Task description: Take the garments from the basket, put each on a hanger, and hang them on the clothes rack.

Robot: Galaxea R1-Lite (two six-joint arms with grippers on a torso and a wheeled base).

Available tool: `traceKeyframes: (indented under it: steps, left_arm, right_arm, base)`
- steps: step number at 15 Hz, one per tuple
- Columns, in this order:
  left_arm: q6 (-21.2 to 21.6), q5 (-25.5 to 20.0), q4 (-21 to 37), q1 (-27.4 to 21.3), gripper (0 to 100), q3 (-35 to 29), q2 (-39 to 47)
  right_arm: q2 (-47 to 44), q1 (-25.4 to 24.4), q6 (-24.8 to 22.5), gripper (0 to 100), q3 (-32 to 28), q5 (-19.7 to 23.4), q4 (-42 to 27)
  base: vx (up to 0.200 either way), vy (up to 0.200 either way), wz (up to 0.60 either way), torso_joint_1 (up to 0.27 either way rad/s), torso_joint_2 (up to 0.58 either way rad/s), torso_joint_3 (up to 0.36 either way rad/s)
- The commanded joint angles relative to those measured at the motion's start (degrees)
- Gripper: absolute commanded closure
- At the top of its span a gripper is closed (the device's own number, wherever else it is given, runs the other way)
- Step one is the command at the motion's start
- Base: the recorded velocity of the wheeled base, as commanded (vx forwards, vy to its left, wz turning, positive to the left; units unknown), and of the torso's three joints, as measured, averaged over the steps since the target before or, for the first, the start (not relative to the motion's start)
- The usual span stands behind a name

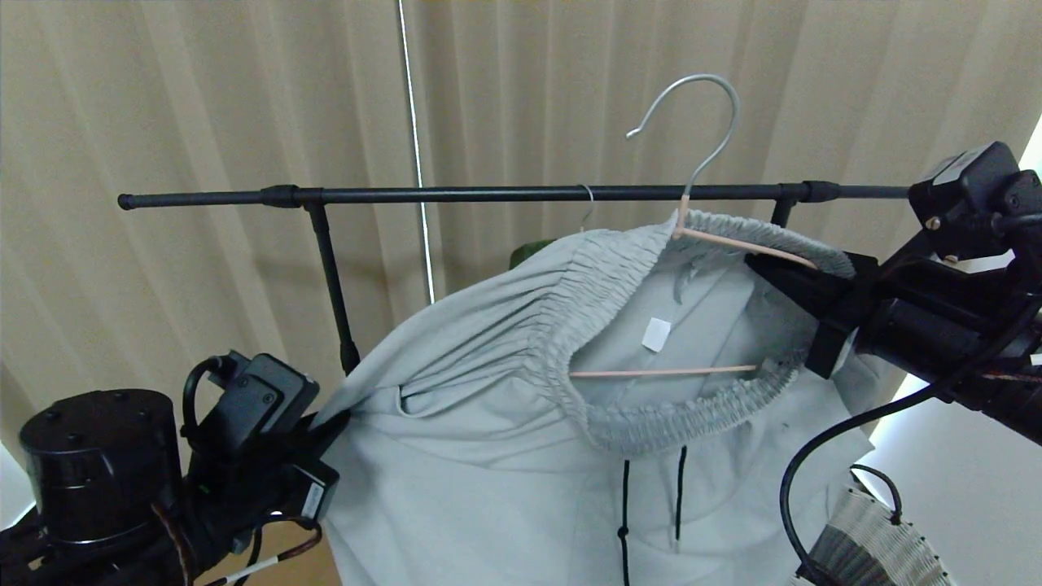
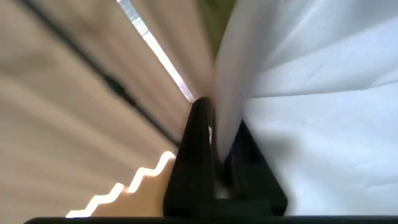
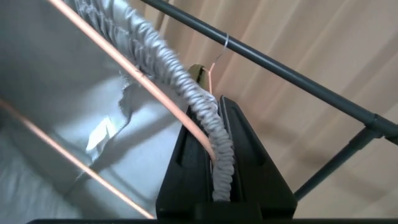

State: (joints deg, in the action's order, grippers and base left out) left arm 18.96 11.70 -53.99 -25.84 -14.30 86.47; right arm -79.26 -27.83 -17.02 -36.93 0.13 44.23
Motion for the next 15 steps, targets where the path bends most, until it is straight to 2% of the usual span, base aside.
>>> traceKeyframes:
  steps: [1,4,10,11,14,15]
  left_arm:
    - [0.03,-0.10,0.03,4.84,100,0.50,0.02]
    - [-0.06,-0.10,-0.15,8.71,100,1.38,-0.25]
    - [-0.06,-0.19,-2.70,7.65,100,1.47,-0.16]
    - [-0.06,-0.28,-3.58,6.68,0,1.56,-0.34]
    - [-0.24,-0.80,-3.75,4.93,0,1.38,-1.30]
    - [-0.32,-3.27,-3.75,4.49,0,1.56,-2.53]
  right_arm:
    - [0.16,1.11,-0.03,100,0.01,-0.05,0.07]
    - [0.16,2.87,-0.03,100,-0.08,0.04,0.07]
    - [-0.19,2.87,-0.03,100,-0.43,0.22,-0.02]
    - [-0.19,2.87,-0.03,100,-0.34,0.04,-0.02]
    - [0.07,3.05,-0.12,100,-0.08,-0.40,-0.11]
    - [0.34,3.92,-0.12,100,0.19,-1.19,-0.46]
  base:
    - [0.000,0.000,0.00,0.000,0.00,0.000]
    - [0.000,0.000,0.00,0.000,0.00,0.000]
    - [0.000,0.000,0.00,0.000,0.00,0.000]
    - [0.000,0.000,0.00,0.000,0.00,0.000]
    - [0.000,0.000,0.00,0.000,0.00,0.000]
    - [0.000,0.000,0.00,0.000,0.00,0.000]
